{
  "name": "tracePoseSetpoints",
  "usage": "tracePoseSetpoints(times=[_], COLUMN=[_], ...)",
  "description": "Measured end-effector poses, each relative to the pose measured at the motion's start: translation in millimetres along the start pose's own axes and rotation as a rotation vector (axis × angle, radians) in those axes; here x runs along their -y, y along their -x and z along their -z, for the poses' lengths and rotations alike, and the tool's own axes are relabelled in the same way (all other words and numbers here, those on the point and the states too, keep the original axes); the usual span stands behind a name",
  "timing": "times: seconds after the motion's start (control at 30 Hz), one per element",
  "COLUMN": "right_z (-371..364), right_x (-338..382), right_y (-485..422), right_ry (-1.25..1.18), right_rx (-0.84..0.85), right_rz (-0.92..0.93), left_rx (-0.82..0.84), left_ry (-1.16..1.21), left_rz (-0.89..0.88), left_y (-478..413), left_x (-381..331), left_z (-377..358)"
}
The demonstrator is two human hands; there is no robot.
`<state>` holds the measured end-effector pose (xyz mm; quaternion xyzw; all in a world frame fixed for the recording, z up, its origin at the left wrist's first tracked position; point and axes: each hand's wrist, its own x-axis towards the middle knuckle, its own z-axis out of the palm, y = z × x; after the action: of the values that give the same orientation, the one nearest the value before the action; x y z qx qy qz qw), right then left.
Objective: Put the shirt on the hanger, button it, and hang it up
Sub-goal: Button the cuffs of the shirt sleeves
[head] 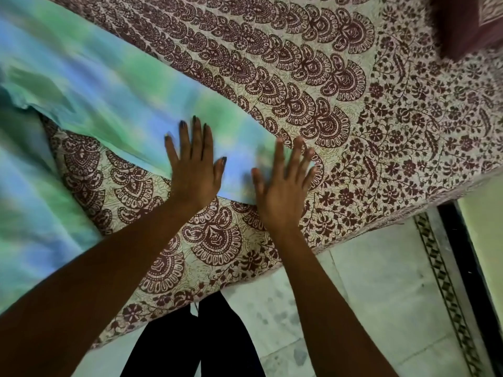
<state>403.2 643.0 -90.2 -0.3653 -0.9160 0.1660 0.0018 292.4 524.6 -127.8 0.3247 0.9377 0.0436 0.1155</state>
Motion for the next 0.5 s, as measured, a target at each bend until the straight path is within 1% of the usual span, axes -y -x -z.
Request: tracePoseSetpoints(times=[0.07,0.1,0.2,0.3,0.4,0.5], right_z=[-17.8,-22.6,-25.2,-22.1,-17.2,-11.7], right_x=[0.2,-2.6,-7.3,-4.8,8.6,35.7], right_y=[6.4,8.7,9.8,6.9,5.4,7.2], right_ry=[0.072,0.095,0.111,0.138,0.081,-0.005], right_rx=[0.151,0.189,0.231,0.274,0.252,0.140], right_rz=[0.059,0.065,0.060,0.061,0.049,0.148], left_rx=[0.028,0.033,0.021,0.076,0.079,-0.011], left_ry=[0.004,0.016,0.020,0.080,0.244,0.402], left_rz=[-0.008,-0.009,0.028,0.028,0.024,0.046], left_y=[-1.4,-1.5,0.0,0.4,-1.3,4.4], left_x=[0.5,0.5,6.2,13.9,26.4,51.8], left_z=[-0.5,1.4,3.8,8.1,26.3,48.7])
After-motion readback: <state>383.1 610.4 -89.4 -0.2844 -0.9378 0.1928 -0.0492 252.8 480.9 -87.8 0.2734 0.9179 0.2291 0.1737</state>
